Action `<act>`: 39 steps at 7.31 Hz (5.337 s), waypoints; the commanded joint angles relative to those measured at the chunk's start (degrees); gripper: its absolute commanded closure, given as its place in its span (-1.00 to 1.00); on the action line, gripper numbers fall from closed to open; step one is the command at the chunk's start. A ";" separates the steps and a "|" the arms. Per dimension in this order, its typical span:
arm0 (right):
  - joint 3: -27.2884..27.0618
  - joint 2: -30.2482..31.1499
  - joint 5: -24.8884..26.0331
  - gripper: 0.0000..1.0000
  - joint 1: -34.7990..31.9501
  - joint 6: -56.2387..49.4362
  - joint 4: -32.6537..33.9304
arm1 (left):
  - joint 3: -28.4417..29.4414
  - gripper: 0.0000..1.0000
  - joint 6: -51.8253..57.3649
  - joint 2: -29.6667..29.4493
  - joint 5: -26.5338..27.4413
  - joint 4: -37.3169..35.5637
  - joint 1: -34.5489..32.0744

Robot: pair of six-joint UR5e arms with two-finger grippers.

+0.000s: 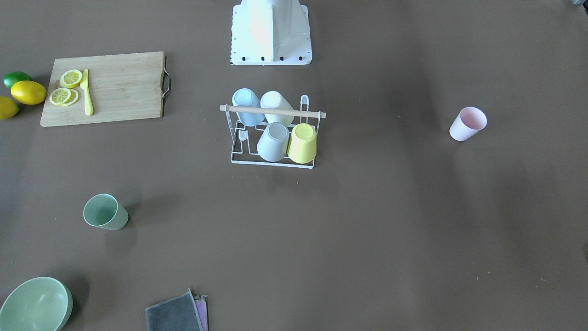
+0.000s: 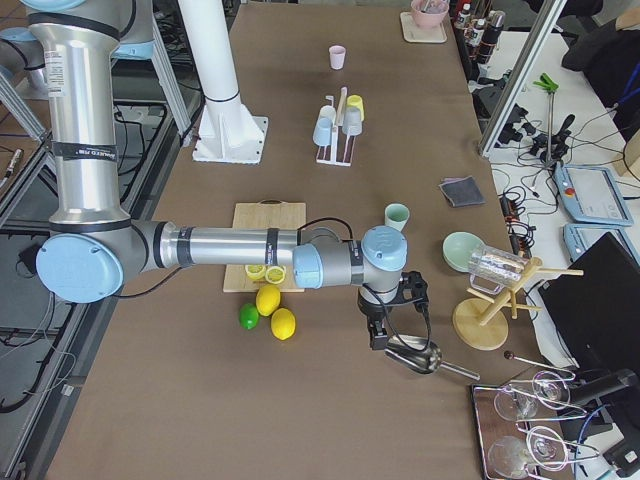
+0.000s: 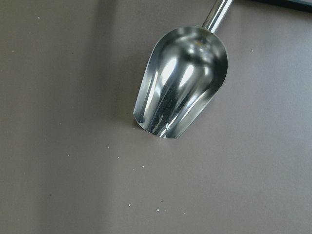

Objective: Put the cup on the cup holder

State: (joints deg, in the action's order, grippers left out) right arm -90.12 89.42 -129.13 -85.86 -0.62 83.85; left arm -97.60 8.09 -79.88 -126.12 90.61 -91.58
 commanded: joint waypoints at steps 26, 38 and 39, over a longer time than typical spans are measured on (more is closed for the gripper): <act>-0.32 0.75 0.11 -1.00 -0.89 0.01 -0.09 | 0.66 -0.99 -0.09 -0.46 0.00 0.00 0.00; -0.41 -6.61 -0.07 -1.00 2.26 6.73 -0.27 | 0.30 -0.99 -13.36 -2.21 -9.05 3.67 -0.26; -1.28 -7.94 0.02 -1.00 4.02 8.69 -1.05 | 1.44 -0.98 -13.36 -2.21 -9.05 7.69 -0.18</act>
State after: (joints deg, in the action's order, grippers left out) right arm -90.66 83.49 -129.18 -83.92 4.72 83.46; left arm -97.17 -5.21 -81.82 -135.15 94.17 -91.87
